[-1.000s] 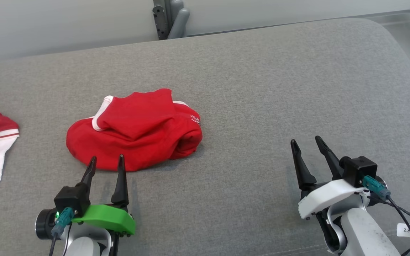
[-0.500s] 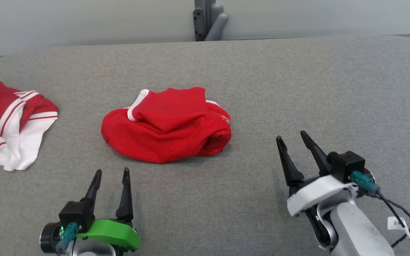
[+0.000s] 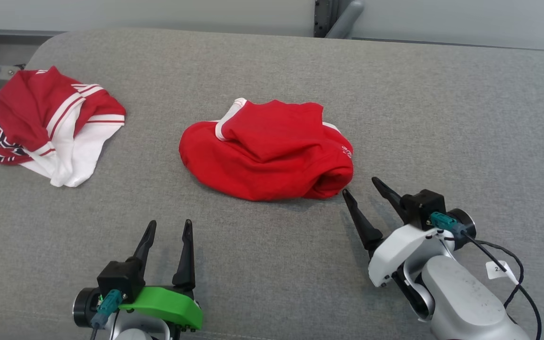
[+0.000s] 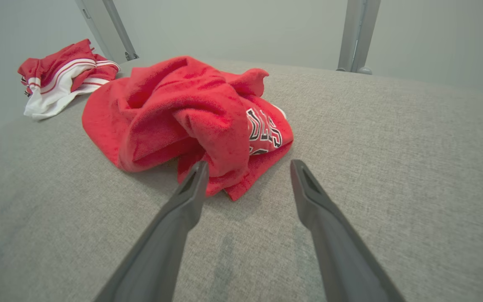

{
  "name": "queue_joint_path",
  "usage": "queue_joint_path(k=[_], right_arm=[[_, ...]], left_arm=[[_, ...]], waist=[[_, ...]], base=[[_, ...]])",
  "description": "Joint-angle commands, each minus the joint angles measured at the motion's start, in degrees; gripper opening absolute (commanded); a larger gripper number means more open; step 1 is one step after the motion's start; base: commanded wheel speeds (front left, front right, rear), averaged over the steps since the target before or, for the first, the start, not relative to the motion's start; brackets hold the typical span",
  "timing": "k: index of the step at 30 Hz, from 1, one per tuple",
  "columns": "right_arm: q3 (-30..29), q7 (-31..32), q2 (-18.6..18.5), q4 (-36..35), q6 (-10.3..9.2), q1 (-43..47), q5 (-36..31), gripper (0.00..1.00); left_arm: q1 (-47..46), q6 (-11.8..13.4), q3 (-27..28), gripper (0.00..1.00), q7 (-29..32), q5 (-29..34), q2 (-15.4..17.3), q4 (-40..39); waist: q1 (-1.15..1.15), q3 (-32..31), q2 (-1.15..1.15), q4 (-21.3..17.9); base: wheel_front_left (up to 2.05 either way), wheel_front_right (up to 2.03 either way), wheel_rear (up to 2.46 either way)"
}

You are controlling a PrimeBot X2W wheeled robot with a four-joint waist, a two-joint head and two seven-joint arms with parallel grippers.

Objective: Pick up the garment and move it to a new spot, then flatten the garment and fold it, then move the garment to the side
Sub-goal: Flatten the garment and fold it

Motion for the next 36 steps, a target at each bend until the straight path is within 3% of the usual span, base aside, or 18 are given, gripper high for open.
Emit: queue_joint_path(k=[1,8,15,16,17,19,20,27,36], right_arm=[[0.5,-0.2,-0.4,0.9,-0.02,-0.6,0.4,1.00],[1.8,-0.2,-1.9,8.3,-0.02,-3.9,-0.2,1.00],[1.3,-0.1,-0.9,13.4,-0.01,-6.6,-0.6,0.97],[1.2,0.0,-0.9,13.5,-0.01,-6.9,-0.7,0.87],[1.2,0.0,-0.9,13.7,-0.01,-7.1,-0.9,0.67],[1.2,0.0,-0.9,14.3,-0.01,-7.0,-1.0,0.05],[1.0,0.0,-0.9,14.5,-0.01,-6.9,-1.1,0.00],[-3.0,0.0,-2.1,10.8,-0.05,-5.1,-0.3,0.00],[-9.8,-0.1,-5.5,1.3,-0.05,-0.9,-0.6,0.00]], left_arm=[[-1.3,0.0,-0.2,1.00,0.0,-0.5,0.2,-0.3],[-2.7,0.5,-2.1,1.00,0.0,-1.5,0.2,-0.7],[-2.9,0.7,-2.8,1.00,0.0,-2.4,0.2,-0.7],[-3.0,0.6,-2.9,1.00,0.0,-2.4,0.2,-0.8],[-3.0,0.6,-2.9,1.00,0.0,-2.4,0.2,-0.8],[-3.2,0.6,-2.9,1.00,0.0,-2.4,0.2,-0.8],[-3.2,0.7,-2.8,1.00,0.0,-2.4,0.2,-0.8],[-2.0,0.0,-1.9,1.00,0.0,-1.5,0.2,-0.5],[-0.8,-1.1,-0.7,1.00,0.0,-0.4,0.2,0.2]], waist=[[0.00,1.8,0.00,2.4],[0.00,5.1,0.00,6.6],[0.00,6.6,0.00,9.1],[0.00,6.7,0.00,9.4],[0.00,6.8,0.00,9.6],[0.00,6.9,0.00,9.8],[0.00,6.9,0.00,9.8],[0.00,5.2,0.00,6.9],[0.00,0.8,0.00,-1.5]], base=[[0.00,0.00,0.00],[0.00,0.00,0.00],[0.00,0.00,0.00],[0.00,0.00,0.00],[0.00,0.00,0.00],[0.00,0.00,0.00],[0.00,0.00,0.00],[0.00,0.00,0.00],[0.00,0.00,0.00]])
